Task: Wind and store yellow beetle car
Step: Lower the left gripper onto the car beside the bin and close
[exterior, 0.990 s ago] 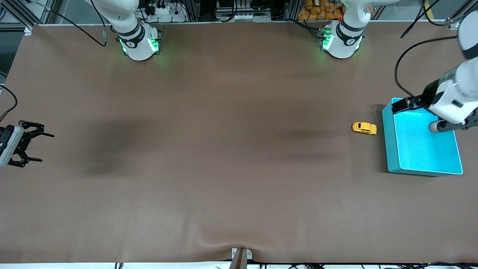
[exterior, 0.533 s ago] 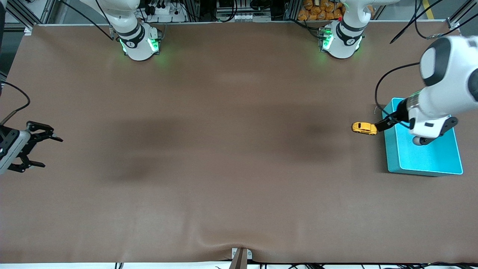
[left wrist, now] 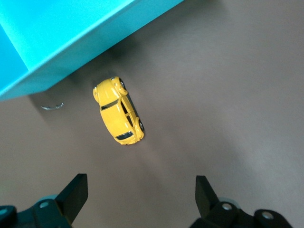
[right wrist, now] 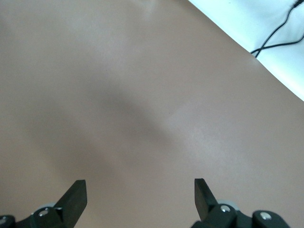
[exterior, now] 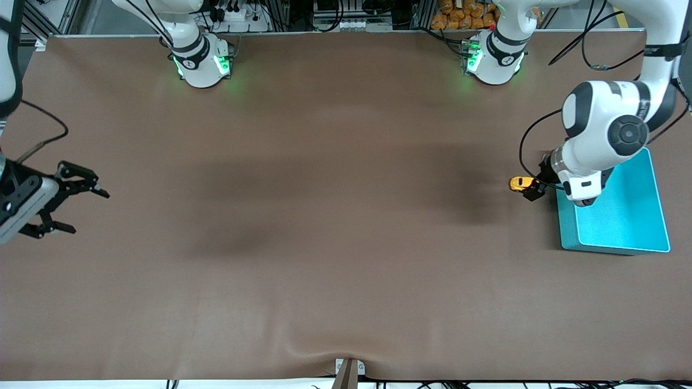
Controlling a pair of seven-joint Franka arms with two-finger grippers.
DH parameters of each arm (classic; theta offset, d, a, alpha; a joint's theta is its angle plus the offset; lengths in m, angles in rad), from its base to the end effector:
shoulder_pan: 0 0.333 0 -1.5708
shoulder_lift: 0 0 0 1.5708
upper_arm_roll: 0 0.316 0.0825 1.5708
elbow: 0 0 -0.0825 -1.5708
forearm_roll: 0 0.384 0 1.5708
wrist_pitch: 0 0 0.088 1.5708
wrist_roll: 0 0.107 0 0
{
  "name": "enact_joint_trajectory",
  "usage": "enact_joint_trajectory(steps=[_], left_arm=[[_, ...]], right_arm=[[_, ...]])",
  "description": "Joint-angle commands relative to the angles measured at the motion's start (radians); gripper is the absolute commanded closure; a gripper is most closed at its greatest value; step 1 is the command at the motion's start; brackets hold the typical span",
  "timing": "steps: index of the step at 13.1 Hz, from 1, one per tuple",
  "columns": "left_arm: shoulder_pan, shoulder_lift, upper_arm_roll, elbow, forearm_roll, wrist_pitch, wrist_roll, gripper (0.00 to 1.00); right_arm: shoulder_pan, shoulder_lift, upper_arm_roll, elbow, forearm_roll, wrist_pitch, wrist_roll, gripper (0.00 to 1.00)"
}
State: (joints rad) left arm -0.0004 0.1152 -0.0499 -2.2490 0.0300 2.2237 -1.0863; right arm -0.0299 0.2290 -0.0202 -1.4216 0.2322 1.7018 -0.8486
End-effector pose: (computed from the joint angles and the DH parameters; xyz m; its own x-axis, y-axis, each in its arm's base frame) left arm 0.5180 -0.0251 0.3034 0.5232 0.8507 -0.0516 0.8409 -0.5251 -0.1310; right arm 0.6353 -0.0086 0.5737 0.7082 0.6770 0.2004 0.7031 -0.7021 -0.1128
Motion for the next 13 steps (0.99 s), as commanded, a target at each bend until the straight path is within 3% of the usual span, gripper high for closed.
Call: enact_joint_trajectory(steps=[1,3,5,7,13], left_arm=[[0.019,0.021,-0.001,-0.026,0.015,0.046,-0.096,0.0],[0.028,0.061,0.002,-0.026,0.015,0.072,-0.116,0.0],[0.056,0.098,0.002,-0.027,0.015,0.108,-0.121,0.0],[0.083,0.135,0.002,-0.027,0.015,0.155,-0.121,0.0],[0.109,0.169,0.005,-0.049,0.015,0.208,-0.121,0.0]], right_arm=[[0.071,-0.158,-0.023,-0.144,-0.072,0.001,0.179,0.0],[0.138,-0.224,-0.087,-0.209,-0.079,-0.03,0.224,0.0],[0.176,-0.256,-0.136,-0.208,-0.088,-0.102,0.305,0.0],[0.182,-0.281,-0.13,-0.203,-0.166,-0.143,0.448,0.0],[0.163,-0.332,-0.129,-0.188,-0.174,-0.244,0.675,0.0]])
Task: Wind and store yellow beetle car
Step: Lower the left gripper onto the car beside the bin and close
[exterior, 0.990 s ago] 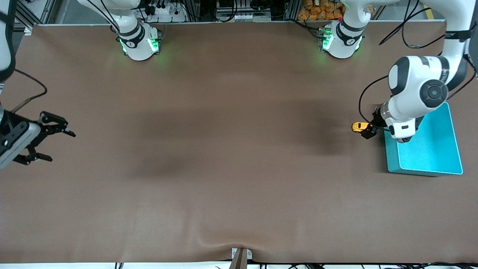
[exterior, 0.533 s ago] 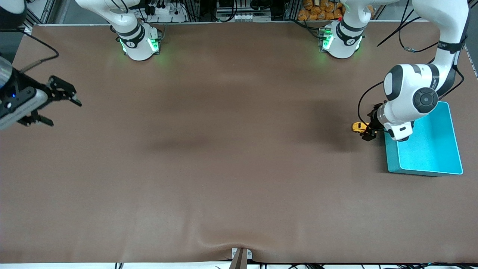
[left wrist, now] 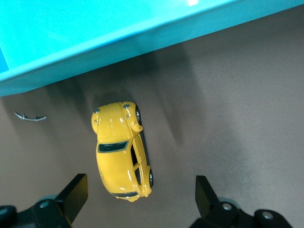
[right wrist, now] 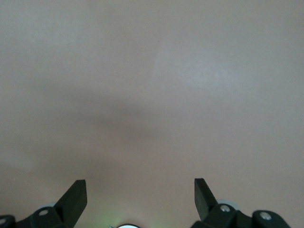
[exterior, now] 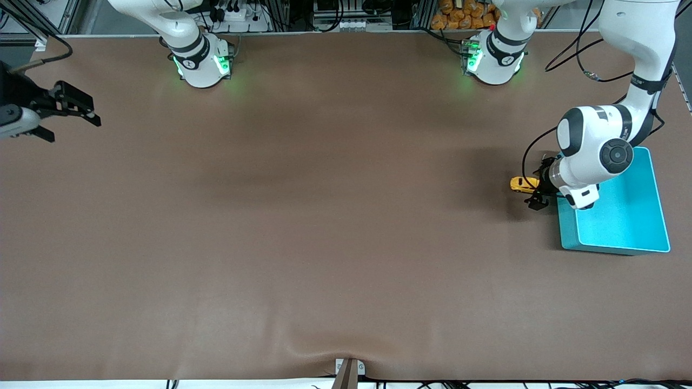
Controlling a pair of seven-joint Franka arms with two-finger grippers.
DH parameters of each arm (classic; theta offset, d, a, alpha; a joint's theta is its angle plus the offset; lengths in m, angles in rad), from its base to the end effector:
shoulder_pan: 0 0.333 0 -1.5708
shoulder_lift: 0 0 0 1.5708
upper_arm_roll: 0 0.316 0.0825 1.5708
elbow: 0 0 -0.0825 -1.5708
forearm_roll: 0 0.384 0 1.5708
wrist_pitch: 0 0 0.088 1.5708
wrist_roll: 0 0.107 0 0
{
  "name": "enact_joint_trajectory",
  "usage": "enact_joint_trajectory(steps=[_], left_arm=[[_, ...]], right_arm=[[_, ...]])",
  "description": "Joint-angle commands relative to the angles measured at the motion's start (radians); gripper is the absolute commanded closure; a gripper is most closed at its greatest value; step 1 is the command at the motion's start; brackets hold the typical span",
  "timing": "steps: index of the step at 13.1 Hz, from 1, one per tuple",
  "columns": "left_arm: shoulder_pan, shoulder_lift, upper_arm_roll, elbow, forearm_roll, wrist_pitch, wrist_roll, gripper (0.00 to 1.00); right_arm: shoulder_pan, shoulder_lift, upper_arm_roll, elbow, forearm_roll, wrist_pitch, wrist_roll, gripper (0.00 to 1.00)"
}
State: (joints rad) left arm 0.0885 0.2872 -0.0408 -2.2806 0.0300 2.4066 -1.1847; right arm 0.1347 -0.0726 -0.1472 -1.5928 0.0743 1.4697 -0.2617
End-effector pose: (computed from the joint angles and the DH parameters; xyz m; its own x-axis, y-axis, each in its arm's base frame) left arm 0.5155 0.0243 0.2154 0.3492 0.9354 -0.0559 0.9232 -0.3537 -0.1502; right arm 0.5214 -0.0011 0.6446 0.9669 0.2539 -0.0272 0.2503 -0.9635 -0.0950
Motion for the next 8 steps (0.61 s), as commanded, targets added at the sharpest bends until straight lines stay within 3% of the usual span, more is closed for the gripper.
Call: enact_joint_trajectory(steps=[1,8], left_arm=[[0.022,0.001,-0.004,-0.026,0.015,0.041,-0.023,0.0],[0.036,0.026,-0.004,-0.062,0.015,0.106,-0.023,0.0]], right_arm=[[-0.013,-0.039,0.003,-0.013,-0.016,-0.017,0.116,0.0],[-0.043,-0.064,-0.028,-0.027,-0.022,0.033,0.111,0.0]])
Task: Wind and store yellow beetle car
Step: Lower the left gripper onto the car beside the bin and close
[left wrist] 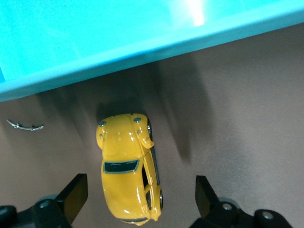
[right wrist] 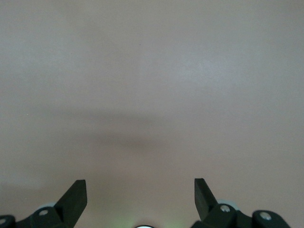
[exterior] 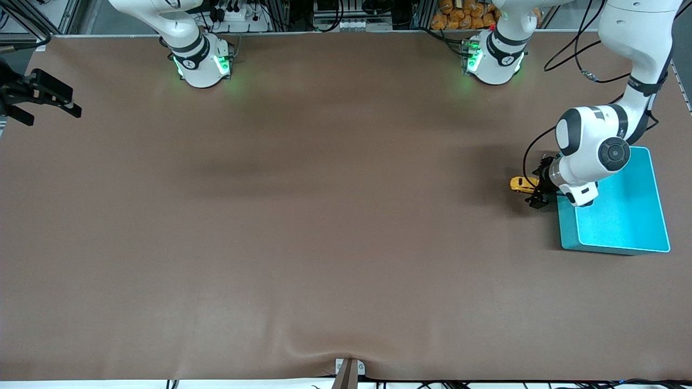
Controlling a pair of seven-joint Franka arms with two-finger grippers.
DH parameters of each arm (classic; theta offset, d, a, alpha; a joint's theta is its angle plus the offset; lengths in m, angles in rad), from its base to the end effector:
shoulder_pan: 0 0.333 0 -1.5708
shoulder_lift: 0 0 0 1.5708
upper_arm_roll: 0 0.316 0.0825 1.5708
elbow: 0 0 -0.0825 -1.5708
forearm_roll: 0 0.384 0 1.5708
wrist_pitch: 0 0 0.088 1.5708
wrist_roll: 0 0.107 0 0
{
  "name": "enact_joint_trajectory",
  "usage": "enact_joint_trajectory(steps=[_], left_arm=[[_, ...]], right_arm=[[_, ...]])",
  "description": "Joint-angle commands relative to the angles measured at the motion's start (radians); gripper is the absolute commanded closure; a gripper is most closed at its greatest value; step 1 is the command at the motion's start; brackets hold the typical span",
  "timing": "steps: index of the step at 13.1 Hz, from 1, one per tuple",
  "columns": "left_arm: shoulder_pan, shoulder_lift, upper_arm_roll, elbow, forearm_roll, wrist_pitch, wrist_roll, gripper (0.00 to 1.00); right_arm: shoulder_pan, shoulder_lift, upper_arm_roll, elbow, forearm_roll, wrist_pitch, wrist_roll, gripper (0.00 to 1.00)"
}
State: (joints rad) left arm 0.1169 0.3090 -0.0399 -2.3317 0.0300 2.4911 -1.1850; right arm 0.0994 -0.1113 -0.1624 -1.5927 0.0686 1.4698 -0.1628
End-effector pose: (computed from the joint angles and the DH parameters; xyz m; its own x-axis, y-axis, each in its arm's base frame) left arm 0.5011 0.0378 0.1929 0.3229 0.9449 -0.0538 0.9347 -0.3273 -0.1386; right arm 0.5083 -0.0296 0.6643 0.9942 0.1071 0.0014 0.1068 -0.9905 -0.0871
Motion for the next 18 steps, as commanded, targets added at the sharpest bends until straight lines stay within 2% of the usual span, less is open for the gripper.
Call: enact_joint_trajectory(steps=[1,2,3,5,7,9,11,12,15,18], left_arm=[[0.009,0.005,-0.006,-0.011,0.015,0.022,-0.022,0.0],[0.009,0.007,-0.006,-0.011,0.015,0.022,-0.028,0.01],[0.009,0.009,-0.006,-0.011,0.015,0.022,-0.047,0.08],[0.007,0.01,-0.006,-0.011,0.015,0.022,-0.065,0.28],[0.007,0.009,-0.006,-0.008,0.015,0.022,-0.065,0.49],[0.006,0.004,-0.006,-0.005,0.015,0.02,-0.065,0.75],[0.001,-0.002,-0.008,0.003,0.015,0.02,-0.065,0.96],[-0.003,-0.008,-0.009,0.006,0.015,0.019,-0.065,1.0],[-0.031,-0.06,-0.011,0.035,0.013,-0.023,-0.064,1.0],[-0.029,-0.123,-0.012,0.164,0.015,-0.264,-0.048,1.0]], right_arm=[[-0.007,-0.025,-0.015,-0.026,-0.016,0.041,0.008,0.0],[-0.007,-0.025,-0.016,-0.027,-0.016,0.034,0.006,0.0],[-0.012,-0.024,-0.017,-0.026,-0.016,0.035,0.009,0.0],[-0.014,-0.019,-0.017,-0.026,-0.036,0.046,0.016,0.0],[-0.004,-0.018,-0.008,-0.023,-0.094,0.052,0.023,0.0],[-0.003,-0.018,-0.006,-0.021,-0.093,0.052,0.025,0.0],[-0.003,-0.016,-0.006,-0.021,-0.087,0.052,0.025,0.0],[-0.003,-0.016,-0.005,-0.023,-0.084,0.05,0.025,0.0],[-0.003,-0.013,-0.003,-0.026,-0.076,0.041,0.025,0.0],[-0.003,-0.011,0.006,-0.024,-0.076,0.046,0.025,0.0]])
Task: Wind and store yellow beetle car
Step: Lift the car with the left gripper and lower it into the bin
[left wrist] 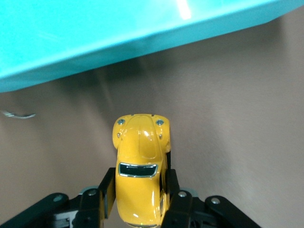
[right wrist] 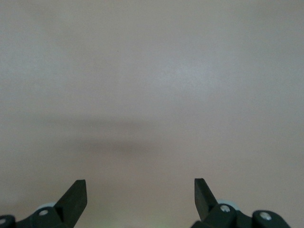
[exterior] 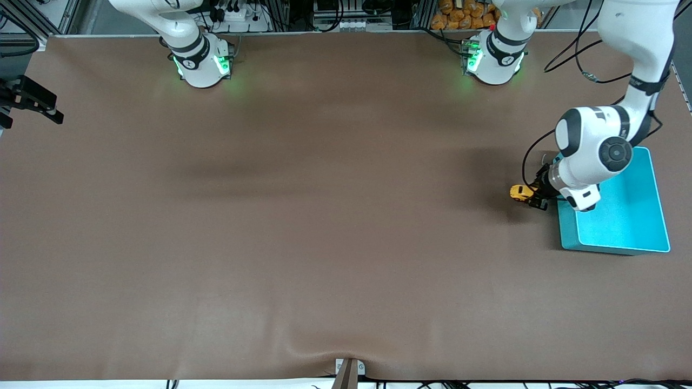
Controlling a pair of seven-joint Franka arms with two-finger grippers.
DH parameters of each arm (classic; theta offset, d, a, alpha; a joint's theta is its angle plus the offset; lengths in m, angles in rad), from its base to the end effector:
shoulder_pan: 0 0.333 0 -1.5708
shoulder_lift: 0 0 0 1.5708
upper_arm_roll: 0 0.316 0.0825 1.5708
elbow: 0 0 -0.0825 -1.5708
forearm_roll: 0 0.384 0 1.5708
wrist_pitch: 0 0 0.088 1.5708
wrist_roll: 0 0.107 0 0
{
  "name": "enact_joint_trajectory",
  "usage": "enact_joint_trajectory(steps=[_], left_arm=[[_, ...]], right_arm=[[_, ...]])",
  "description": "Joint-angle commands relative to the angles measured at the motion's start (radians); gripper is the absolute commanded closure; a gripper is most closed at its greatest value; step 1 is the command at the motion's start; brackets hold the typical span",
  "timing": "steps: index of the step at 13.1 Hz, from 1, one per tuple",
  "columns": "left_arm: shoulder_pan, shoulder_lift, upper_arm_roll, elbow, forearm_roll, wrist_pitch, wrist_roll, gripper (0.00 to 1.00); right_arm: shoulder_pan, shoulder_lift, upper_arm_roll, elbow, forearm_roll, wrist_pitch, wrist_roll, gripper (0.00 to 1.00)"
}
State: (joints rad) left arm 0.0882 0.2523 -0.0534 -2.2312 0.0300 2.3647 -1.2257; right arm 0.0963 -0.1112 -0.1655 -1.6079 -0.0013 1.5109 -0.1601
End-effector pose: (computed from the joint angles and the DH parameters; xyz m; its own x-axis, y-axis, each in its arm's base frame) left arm 0.5333 0.0187 0.2486 0.3239 0.9454 -0.0352 0.9387 -0.3258 -0.1128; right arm 0.5122 -0.0411 0.6603 0.9957 0.0915 0.0152 0.0917 -0.9957 -0.0148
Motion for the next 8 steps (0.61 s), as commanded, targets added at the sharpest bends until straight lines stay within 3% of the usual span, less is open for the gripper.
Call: enact_joint_trajectory(steps=[1,4,8], left_arm=[[0.001,-0.077,0.001,0.105,0.015,-0.192,0.006,1.0],[0.008,-0.085,0.006,0.188,0.016,-0.294,0.15,1.0],[0.111,-0.094,0.007,0.193,0.118,-0.314,0.6,1.0]], right_arm=[[0.0,-0.01,0.009,-0.009,-0.006,0.008,0.019,0.0],[0.019,-0.01,0.009,-0.009,-0.006,0.006,0.022,0.0],[0.0,-0.008,0.026,-0.003,-0.006,0.005,0.022,0.0]])
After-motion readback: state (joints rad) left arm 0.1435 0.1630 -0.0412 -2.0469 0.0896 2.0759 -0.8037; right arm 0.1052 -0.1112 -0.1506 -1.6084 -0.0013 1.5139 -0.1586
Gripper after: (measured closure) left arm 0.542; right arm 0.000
